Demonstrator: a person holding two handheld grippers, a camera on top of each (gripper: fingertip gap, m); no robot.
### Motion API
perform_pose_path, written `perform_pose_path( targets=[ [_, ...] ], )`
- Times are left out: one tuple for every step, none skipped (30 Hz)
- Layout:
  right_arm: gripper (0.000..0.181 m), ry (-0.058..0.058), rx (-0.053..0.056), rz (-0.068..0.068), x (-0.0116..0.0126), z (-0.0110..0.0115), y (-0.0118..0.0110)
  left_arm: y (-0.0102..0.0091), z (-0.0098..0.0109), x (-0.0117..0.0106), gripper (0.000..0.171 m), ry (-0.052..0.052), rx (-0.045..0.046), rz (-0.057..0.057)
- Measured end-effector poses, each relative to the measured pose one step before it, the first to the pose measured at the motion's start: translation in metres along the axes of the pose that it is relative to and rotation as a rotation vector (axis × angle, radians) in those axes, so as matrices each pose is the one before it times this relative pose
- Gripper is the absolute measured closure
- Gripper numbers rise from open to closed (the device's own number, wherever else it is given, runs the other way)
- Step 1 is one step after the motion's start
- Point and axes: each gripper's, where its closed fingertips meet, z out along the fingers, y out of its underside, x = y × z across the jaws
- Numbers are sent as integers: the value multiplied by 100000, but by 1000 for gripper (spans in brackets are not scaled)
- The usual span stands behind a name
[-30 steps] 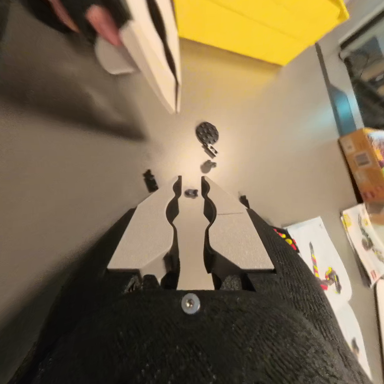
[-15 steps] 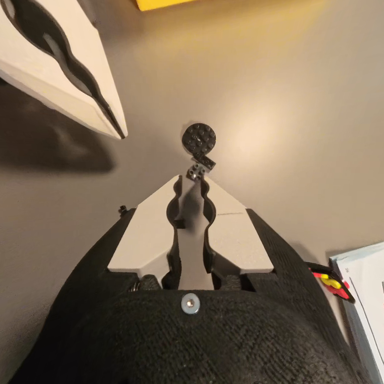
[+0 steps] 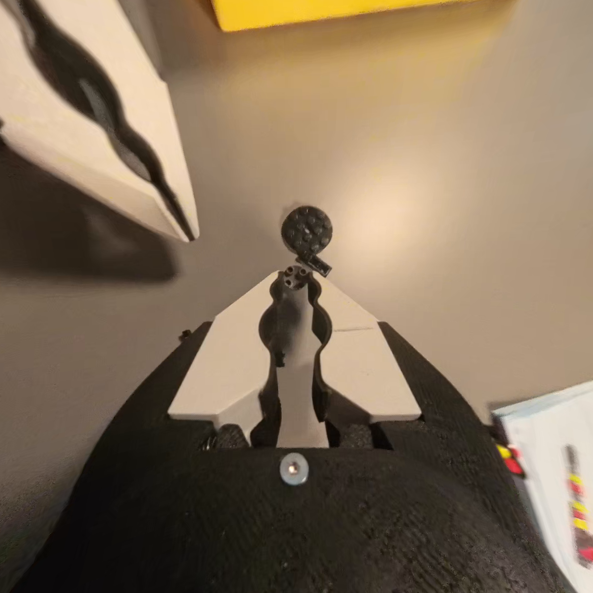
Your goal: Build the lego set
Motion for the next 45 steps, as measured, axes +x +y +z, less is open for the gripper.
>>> perform_pose_path(
  targets=[
    [168,4848,3511,-9037,-58,-378,-452,13,6,114,171,1581,-157,-785],
    [168,5292,2612,-9770,-45,-476,-335,54,27,151,171,1766,-410,-702],
    [168,6104,274,-10150,93,-526,-62,75,57,157,171,1767,-604,-473],
    [168,5933,-870,-11425,47,-573,149,78,55,111,171,1130,-639,-291],
    [169,5044,-1085,-12867,-142,-655,213,65,60,73,171,668,-597,1],
    [169,6641,-1378,-12556,98,-695,194,11,54,134,171,617,-178,528],
    [168,6251,-639,-11042,128,-718,19,-213,52,299,171,1155,1206,1359],
    [168,3095,785,-8683,-195,-729,-253,-568,36,413,171,1158,3473,1769],
    [168,3444,2113,-5265,34,-704,-527,-877,48,367,171,394,5613,1547],
    [168,2118,1934,-2408,30,-613,-530,-909,106,519,166,1236,5953,1867],
    [168,1116,1415,-963,58,-531,-430,-692,194,362,159,492,4581,1303],
    [168,1946,1284,-832,266,-487,-362,-369,251,224,154,196,2377,703],
    [168,1548,1297,-1016,285,-445,-315,-111,284,294,148,1158,459,550],
    [168,766,1375,-634,211,-398,-311,-54,259,364,147,2108,91,152],
    [168,480,1596,-200,164,-334,-349,-152,203,485,146,3223,983,-413],
    [168,593,1861,-293,152,-299,-387,-194,140,415,146,3206,1376,-1256],
    [168,788,2080,-941,124,-249,-401,-107,87,318,147,2936,874,-1623],
    [168,1148,1406,-1437,148,-185,-302,-41,48,194,148,2246,335,-1520],
    [168,620,449,-1520,56,-109,-136,-22,1,169,150,1843,131,-872],
    [168,162,-219,-1213,-11,-61,-14,-43,-21,231,153,1918,381,-154],
    [168,201,-203,-802,-10,-30,-1,-61,-22,256,158,1589,587,311],
    [168,287,195,-363,1,-35,-67,-26,-4,24,164,-131,258,412],
    [168,55,359,226,-11,-60,-97,24,-15,-89,169,-1005,-249,851],
    [168,-533,455,1178,-69,-69,-109,106,-26,69,169,256,-1037,1562],
    [168,-1752,869,3148,-178,-64,-146,233,-13,32,169,15,-1964,1722],
    [167,-2873,1082,6473,-199,-77,-165,136,-3,-56,170,-816,-1237,1883],
    [162,-4150,1094,9728,-190,-113,-121,-36,-55,32,170,-428,68,2251],
    [157,-3601,1302,12133,23,-127,-128,-124,-89,264,170,1331,830,2219],
    [155,-3811,1569,12459,78,-180,-117,-137,-106,202,170,1093,1026,1236],
    [155,-3606,2275,11331,111,-246,-200,-131,-112,303,170,2013,1051,1172],
    [160,-4138,2732,9829,-37,-290,-315,-181,-119,503,170,3077,1402,2000],
    [168,-4746,2658,8576,-245,-265,-354,-160,-107,465,170,2366,1358,2608],
    [176,-4207,2852,7100,-290,-233,-403,-56,-38,396,170,1904,396,2327],
    [179,-3399,2433,5255,-278,-172,-302,39,8,485,170,2333,-215,2191],
    [179,-2459,1151,3628,-241,-77,-59,60,39,235,171,605,-425,1798],
    [179,-1457,279,2152,-168,-29,111,142,71,134,170,125,-1037,1263],
    [179,-578,421,993,-102,-27,118,136,101,94,170,39,-1092,1037],
    [179,547,416,420,-6,-22,153,116,90,-13,170,-516,-875,473],
    [179,1391,174,-354,57,15,228,135,101,-85,170,-714,-1124,-68],
    [179,2578,169,-1313,164,39,273,152,129,-208,170,-1339,-1205,-467],
    [179,3196,411,-1856,210,66,302,152,131,-261,170,-1642,-1262,-705],
    [179,3569,828,-2000,245,84,273,136,108,-311,170,-1694,-1120,-1018],
    [179,4135,1483,-1857,318,64,213,32,53,-336,170,-1517,-330,-1307],
    [179,4963,1496,-1874,464,34,256,-115,-59,-356,169,-1274,893,-1572],
    [180,5948,454,-2530,644,1,444,-295,-197,-155,171,348,2322,-1580]
  ],
)
